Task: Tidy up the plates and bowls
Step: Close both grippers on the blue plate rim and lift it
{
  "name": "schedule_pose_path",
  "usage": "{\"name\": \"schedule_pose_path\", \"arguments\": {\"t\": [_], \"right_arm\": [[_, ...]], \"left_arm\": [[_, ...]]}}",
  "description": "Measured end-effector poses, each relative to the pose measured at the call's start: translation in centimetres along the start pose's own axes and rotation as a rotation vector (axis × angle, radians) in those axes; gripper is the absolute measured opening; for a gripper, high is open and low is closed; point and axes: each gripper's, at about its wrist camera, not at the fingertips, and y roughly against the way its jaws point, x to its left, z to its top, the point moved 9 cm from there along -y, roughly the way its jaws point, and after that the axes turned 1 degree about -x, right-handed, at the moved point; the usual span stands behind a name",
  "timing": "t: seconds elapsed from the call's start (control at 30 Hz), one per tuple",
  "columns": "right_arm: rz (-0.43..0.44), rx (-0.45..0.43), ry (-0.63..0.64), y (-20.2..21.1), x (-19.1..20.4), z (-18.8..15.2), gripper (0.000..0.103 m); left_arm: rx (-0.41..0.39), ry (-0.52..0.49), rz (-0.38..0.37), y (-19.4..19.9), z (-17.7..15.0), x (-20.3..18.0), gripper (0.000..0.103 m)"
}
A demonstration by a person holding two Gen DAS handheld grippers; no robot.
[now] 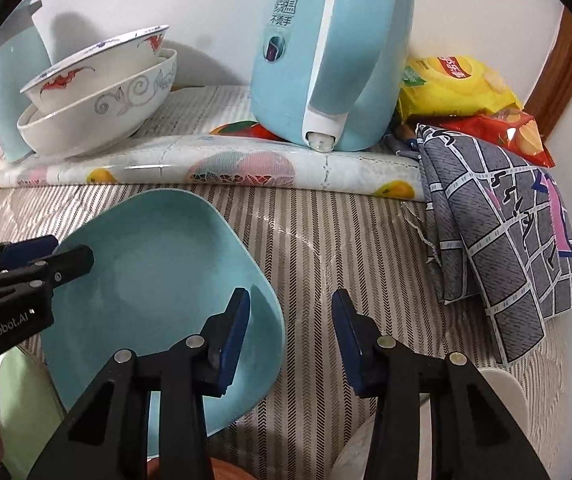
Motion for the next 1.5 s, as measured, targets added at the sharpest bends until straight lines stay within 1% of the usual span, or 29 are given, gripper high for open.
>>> {"name": "schedule_pose_path", "arguments": {"t": [0.1,0.2,0.23,0.27,0.33,0.43,0.47,0.53,0.6,0.83,1.07,1.2,1.37,1.5], "right_arm": [[0.006,0.000,0.002,-0.1,0.3,0.0,0.042],[0.006,0.012,0.013,-0.4,0.5,-0.2,0.032],[0.007,0.013,0.014,-0.4,0.6,-0.2,0.028],[0.008,0.015,0.015,-0.5,0.7,-0.3,0.027],[0.012,0.018,0.011,-0.5,0.7,-0.4,0.019],[0.020,0.015,0.005,-0.5,0.8,-0.4,0.016],[0.020,0.012,0.004,-0.5,0.8,-0.4,0.016],[0.024,0.003,-0.002,-0.4,0.8,-0.3,0.015],[0.031,-0.012,-0.009,-0.1,0.7,-0.1,0.013],[0.050,-0.030,-0.045,0.4,0.3,0.2,0.012],[0.081,-0.057,-0.083,1.6,0.2,0.8,0.011],[0.090,-0.078,-0.105,2.6,0.0,1.3,0.011],[0.079,-0.106,-0.120,4.4,-0.1,2.1,0.011],[0.096,-0.115,-0.130,5.6,-0.1,2.0,0.010]], "left_arm": [[0.011,0.004,-0.003,-0.3,-0.2,0.0,0.036],[0.012,0.002,-0.004,-0.5,-0.2,-0.1,0.035],[0.010,0.000,-0.004,-0.5,-0.2,-0.2,0.033],[0.009,-0.002,-0.005,-0.5,-0.2,-0.3,0.032],[0.009,-0.007,-0.006,-0.5,-0.2,-0.5,0.028],[0.016,-0.018,-0.018,-0.5,-0.4,-1.0,0.023],[0.015,-0.022,-0.017,-0.6,-0.4,-1.1,0.022],[0.015,-0.028,-0.021,-0.6,-0.4,-1.3,0.017],[0.012,-0.034,-0.021,-0.6,-0.3,-1.5,0.015],[-0.013,-0.032,-0.028,0.0,-0.1,-1.5,0.013],[-0.039,-0.013,-0.046,2.0,0.2,-0.9,0.012],[-0.060,-0.011,-0.049,3.1,0.6,-0.9,0.012],[-0.083,-0.004,-0.056,4.6,1.2,-1.1,0.012],[-0.104,-0.007,-0.055,6.3,1.6,-1.1,0.012]]}}
